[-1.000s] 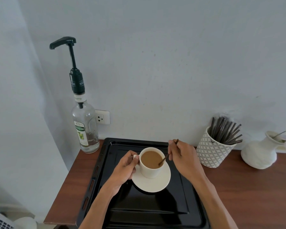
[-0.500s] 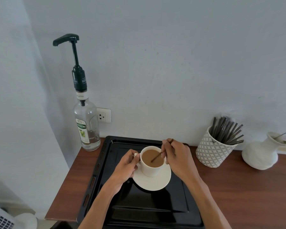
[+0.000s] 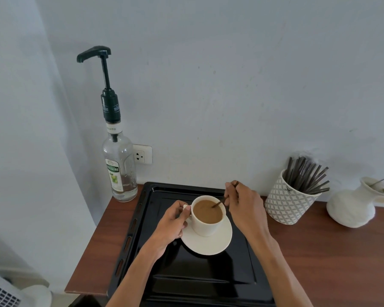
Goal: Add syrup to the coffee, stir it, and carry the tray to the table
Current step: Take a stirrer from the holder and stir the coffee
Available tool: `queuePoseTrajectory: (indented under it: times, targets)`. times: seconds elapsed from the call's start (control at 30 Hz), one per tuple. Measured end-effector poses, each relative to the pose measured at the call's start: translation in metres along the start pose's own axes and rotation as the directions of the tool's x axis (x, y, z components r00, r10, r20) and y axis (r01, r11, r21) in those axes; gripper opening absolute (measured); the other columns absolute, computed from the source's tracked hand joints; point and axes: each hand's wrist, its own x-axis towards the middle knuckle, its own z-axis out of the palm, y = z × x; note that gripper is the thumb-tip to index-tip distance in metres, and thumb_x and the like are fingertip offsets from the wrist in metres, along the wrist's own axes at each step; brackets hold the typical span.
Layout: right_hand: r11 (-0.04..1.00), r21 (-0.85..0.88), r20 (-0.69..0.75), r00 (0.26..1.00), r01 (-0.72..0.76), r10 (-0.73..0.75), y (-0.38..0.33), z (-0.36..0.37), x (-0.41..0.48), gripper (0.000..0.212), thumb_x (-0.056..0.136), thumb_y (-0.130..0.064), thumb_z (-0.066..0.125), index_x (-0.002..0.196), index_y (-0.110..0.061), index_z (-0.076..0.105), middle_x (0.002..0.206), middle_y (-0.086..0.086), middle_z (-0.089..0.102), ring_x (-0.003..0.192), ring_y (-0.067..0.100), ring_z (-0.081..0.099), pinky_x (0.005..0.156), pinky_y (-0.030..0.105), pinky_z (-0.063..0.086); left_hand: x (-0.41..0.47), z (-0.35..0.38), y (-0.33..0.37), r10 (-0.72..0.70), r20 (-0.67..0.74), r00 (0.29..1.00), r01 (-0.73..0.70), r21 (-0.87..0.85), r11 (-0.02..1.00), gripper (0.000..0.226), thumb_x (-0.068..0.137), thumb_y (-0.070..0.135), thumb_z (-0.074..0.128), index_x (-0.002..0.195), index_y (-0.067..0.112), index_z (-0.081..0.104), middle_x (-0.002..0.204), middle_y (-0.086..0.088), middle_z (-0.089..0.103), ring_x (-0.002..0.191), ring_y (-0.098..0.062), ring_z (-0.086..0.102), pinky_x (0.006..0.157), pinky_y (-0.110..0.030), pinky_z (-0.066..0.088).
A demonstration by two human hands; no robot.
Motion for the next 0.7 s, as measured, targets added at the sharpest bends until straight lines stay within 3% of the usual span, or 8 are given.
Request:
queuePoseTrajectory:
  times: [0.07, 0.2, 0.27, 0.37, 0.5, 0.7]
  targets:
    - [0.998, -0.059, -0.037, 0.999, 0.000, -0.003, 0.005, -0.006, -0.002, 0.040, 0.107, -0.033, 0.046, 0.074, -0.016, 0.059, 0.060, -0.001, 0.066, 0.056, 0.018, 0.064, 0.061, 0.048, 0.057, 0.001, -0.001, -0.001, 0.003, -0.001, 1.000, -0.003, -0.010, 1.000, 0.020, 0.103, 0.032, 0.051, 0.096, 0.016, 0.060, 0.070, 0.011, 0.054, 0.053, -0.004, 0.040, 0.047, -0.019, 0.030]
    - [0.981, 0.173, 0.140, 0.988, -0.084, 0.060, -0.003, -0.002, -0.006, 0.041, 0.108, -0.032, 0.045, 0.076, -0.015, 0.063, 0.065, 0.005, 0.071, 0.057, 0.017, 0.065, 0.064, 0.044, 0.058, 0.003, -0.001, -0.005, 0.006, -0.007, 1.000, -0.006, -0.012, 1.000, 0.020, 0.102, 0.033, 0.052, 0.097, 0.017, 0.062, 0.071, 0.009, 0.056, 0.052, -0.004, 0.041, 0.046, -0.020, 0.031]
    - [0.987, 0.160, 0.146, 0.989, -0.024, 0.000, -0.009, -0.001, -0.007, 0.038, 0.108, -0.029, 0.044, 0.078, -0.017, 0.063, 0.070, 0.004, 0.072, 0.063, 0.019, 0.067, 0.067, 0.046, 0.058, 0.003, -0.002, -0.006, 0.011, -0.018, 1.000, -0.011, -0.001, 1.000, 0.019, 0.102, 0.034, 0.052, 0.099, 0.018, 0.062, 0.069, 0.006, 0.056, 0.051, -0.004, 0.042, 0.045, -0.020, 0.033]
    - [0.992, 0.064, 0.070, 0.991, 0.110, -0.114, -0.015, -0.011, -0.011, 0.036, 0.108, -0.029, 0.044, 0.079, -0.019, 0.062, 0.067, -0.003, 0.069, 0.063, 0.014, 0.067, 0.066, 0.045, 0.057, 0.004, -0.001, -0.007, 0.026, -0.050, 0.998, -0.024, 0.038, 0.999, 0.018, 0.101, 0.036, 0.052, 0.101, 0.021, 0.062, 0.068, 0.003, 0.059, 0.046, -0.001, 0.045, 0.045, -0.017, 0.038]
    - [0.977, 0.001, -0.100, 0.972, 0.215, -0.213, -0.023, -0.023, -0.021, 0.037, 0.106, -0.034, 0.040, 0.081, -0.018, 0.062, 0.065, -0.011, 0.065, 0.062, 0.009, 0.066, 0.060, 0.041, 0.056, 0.005, 0.000, -0.007, 0.058, -0.120, 0.991, -0.052, 0.059, 0.997, 0.013, 0.099, 0.035, 0.056, 0.105, 0.024, 0.060, 0.090, 0.002, 0.068, 0.049, 0.002, 0.054, 0.046, -0.016, 0.042]
    - [0.978, 0.197, -0.168, 0.985, 0.068, -0.035, -0.014, -0.026, -0.032, 0.038, 0.108, -0.031, 0.043, 0.078, -0.022, 0.064, 0.066, -0.006, 0.069, 0.060, 0.010, 0.067, 0.058, 0.040, 0.059, -0.005, -0.008, -0.001, 0.109, -0.178, 0.978, -0.088, 0.120, 0.989, 0.010, 0.097, 0.032, 0.060, 0.105, 0.027, 0.057, 0.104, 0.006, 0.068, 0.057, -0.002, 0.061, 0.045, -0.016, 0.042]
